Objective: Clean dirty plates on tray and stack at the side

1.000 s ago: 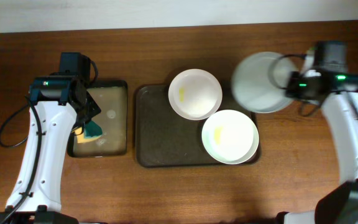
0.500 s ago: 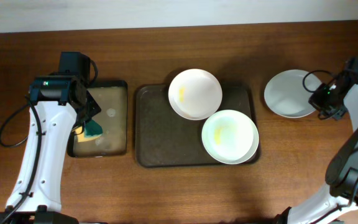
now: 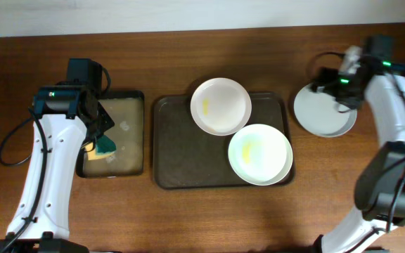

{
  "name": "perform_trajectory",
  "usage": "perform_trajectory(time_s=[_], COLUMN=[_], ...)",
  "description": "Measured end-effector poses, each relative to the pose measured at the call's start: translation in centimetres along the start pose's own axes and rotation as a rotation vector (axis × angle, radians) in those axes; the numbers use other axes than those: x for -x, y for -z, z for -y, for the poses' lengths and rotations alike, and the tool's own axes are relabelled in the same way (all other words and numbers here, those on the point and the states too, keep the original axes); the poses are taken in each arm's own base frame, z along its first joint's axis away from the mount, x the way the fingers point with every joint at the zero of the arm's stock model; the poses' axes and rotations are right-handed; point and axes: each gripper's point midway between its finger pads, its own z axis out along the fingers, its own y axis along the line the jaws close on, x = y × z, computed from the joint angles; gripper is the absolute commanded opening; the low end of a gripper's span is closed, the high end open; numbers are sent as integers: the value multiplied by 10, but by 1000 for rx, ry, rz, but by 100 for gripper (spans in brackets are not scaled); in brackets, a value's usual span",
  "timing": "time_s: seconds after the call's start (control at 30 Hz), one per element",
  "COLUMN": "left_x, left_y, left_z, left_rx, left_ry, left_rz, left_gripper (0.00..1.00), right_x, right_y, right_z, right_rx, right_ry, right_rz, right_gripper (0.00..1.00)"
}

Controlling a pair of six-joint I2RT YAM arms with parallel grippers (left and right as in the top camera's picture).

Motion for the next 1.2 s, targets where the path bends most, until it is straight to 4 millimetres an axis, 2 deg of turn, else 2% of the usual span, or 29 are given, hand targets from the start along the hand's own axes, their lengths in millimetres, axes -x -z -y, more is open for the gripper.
perform_trajectory(time_s=[0.03,0.07,0.17,0.27,0.3,0.4,0.5,0.57,0.63,0.8,0.83,0.9,0.97,1.2], left_x=[0,0,0,0,0,0,0,0,0,0,0,0,0,0], left_y=[0,0,0,0,0,0,0,0,0,0,0,0,0,0], left_z=[0,0,0,0,0,0,0,0,0,0,0,0,0,0], left_rx=[0,0,0,0,0,0,0,0,0,0,0,0,-1,-3], left_ry=[0,0,0,0,0,0,0,0,0,0,0,0,0,0], left_rz=[0,0,0,-1,0,-1,0,0,0,-1,0,0,-1,-2], left_gripper=[0,0,0,0,0,0,0,0,0,0,0,0,0,0], right_x=[-11,-17,-29,-45,-51,-63,-73,-76,-77,-81,-82,-83,-84,-93], right_y=[-7,-12,-21,-36,-45,-76,-106,-116,-120,-122,-122,-122,-122,-123], right_z=[-39,-59,-104,-136,-142,-145,-142,-142,-149,-166,-168,-170,-169,-163], right_rx=[52,65,75,74,71,49,27,23,29,48,51,50,49,35], right_ry=[114,175,316,399,414,423,424,432,451,481,485,486,490,485], right_rz=[-27,-33,-26,-38,-53,-92,-128,-133,-120,-103,-102,-102,-103,-140], right_gripper=[98,98,98,99,93,75,71,59,50,37,27,18,15,18])
